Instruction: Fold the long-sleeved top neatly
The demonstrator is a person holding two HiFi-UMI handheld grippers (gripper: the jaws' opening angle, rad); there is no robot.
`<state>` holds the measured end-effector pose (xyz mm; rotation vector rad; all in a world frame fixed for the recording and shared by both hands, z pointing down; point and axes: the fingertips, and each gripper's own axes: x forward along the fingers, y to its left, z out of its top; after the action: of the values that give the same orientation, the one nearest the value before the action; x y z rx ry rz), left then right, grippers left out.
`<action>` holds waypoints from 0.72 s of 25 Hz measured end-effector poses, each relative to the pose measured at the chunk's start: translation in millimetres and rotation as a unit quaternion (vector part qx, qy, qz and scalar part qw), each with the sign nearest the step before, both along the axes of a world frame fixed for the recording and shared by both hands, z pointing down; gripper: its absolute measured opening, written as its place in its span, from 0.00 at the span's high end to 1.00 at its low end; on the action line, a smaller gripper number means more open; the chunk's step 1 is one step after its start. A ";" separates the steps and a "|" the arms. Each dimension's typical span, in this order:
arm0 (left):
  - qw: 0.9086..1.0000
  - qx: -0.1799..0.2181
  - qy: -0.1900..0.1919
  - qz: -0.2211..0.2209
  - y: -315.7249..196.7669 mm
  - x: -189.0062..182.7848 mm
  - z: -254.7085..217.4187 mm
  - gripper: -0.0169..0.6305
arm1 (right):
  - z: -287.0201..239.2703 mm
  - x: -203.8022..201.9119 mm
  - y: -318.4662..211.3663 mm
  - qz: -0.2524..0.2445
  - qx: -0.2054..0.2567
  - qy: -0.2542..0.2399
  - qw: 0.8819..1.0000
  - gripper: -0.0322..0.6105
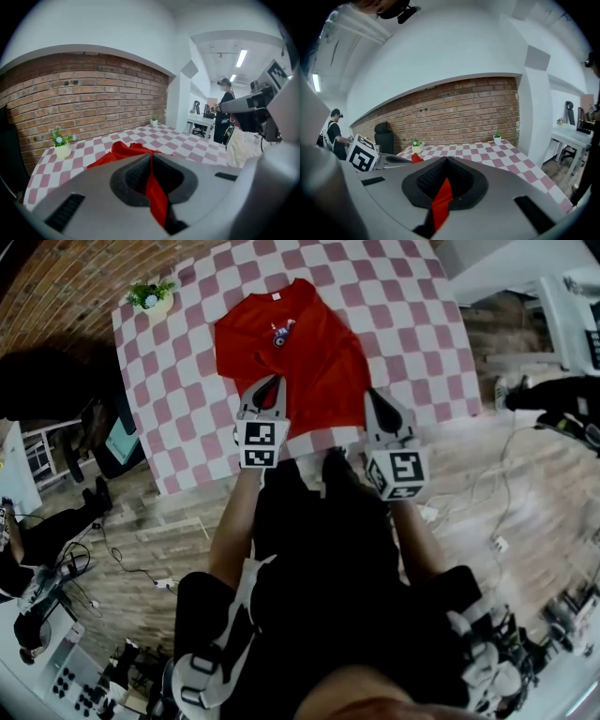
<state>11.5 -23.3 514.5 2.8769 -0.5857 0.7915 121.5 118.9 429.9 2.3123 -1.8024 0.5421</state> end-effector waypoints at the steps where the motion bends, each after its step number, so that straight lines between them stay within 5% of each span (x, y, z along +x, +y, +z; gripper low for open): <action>1: 1.000 -0.001 0.000 0.003 6.4 5.4 1.0 0.95 | 1.2 4.5 4.4 0.001 0.000 0.001 1.000 0.94; 18: 0.998 -0.029 -0.005 0.060 98.1 80.4 26.9 0.95 | 19.4 53.0 56.8 0.016 -0.002 -0.005 1.000 0.94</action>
<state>92.0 74.9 541.4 2.8784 -0.3878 0.8254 174.6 175.7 449.3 2.3429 -1.7693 0.5633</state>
